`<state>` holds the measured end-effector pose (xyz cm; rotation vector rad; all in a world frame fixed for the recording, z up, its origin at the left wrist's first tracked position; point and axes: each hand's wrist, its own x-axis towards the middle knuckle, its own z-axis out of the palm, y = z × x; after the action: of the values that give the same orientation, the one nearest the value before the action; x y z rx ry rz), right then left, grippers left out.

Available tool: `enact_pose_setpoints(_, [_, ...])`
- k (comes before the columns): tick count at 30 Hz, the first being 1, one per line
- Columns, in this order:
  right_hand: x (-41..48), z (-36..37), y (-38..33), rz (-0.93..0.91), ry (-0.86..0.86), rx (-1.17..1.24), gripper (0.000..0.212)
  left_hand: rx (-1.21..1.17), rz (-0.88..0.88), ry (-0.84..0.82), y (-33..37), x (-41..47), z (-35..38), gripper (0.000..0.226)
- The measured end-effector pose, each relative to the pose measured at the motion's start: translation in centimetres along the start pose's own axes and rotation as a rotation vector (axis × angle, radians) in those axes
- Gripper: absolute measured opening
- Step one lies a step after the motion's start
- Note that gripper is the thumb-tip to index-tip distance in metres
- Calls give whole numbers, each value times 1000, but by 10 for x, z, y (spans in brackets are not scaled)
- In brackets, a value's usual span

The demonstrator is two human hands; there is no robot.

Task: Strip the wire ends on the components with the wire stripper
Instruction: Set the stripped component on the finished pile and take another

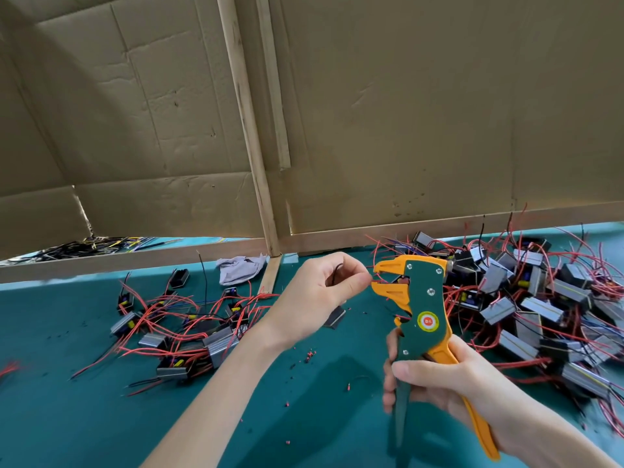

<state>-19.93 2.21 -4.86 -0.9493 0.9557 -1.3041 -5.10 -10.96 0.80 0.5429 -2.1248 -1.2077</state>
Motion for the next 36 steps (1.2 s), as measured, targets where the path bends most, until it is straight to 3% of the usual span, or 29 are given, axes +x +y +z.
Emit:
enact_pose_setpoints(8, [-5,9,-4,-40,22,-55,30,4,9,-67,3,-2,-5,11])
enact_pose_setpoints(14, [-2,8,7,-30,202,-66,45,-194,-38,-152,-8,-5,1,9])
enact_pose_setpoints(17, [3,2,7,-16,149,-49,31,-289,-73,-142,-18,-2,7,20])
enact_pose_setpoints(22, [14,-6,5,-17,213,51,8,126,-49,-49,-50,4,8,29])
enact_pose_setpoints(25, [13,-10,5,17,238,98,15,368,-121,-70,-74,-1,14,22])
enact_pose_setpoints(32, [15,-12,5,44,262,139,32,372,-151,-75,-95,-7,17,26])
enact_pose_setpoints(36, [14,-10,3,51,252,143,31,584,-31,-7,-101,-6,20,31])
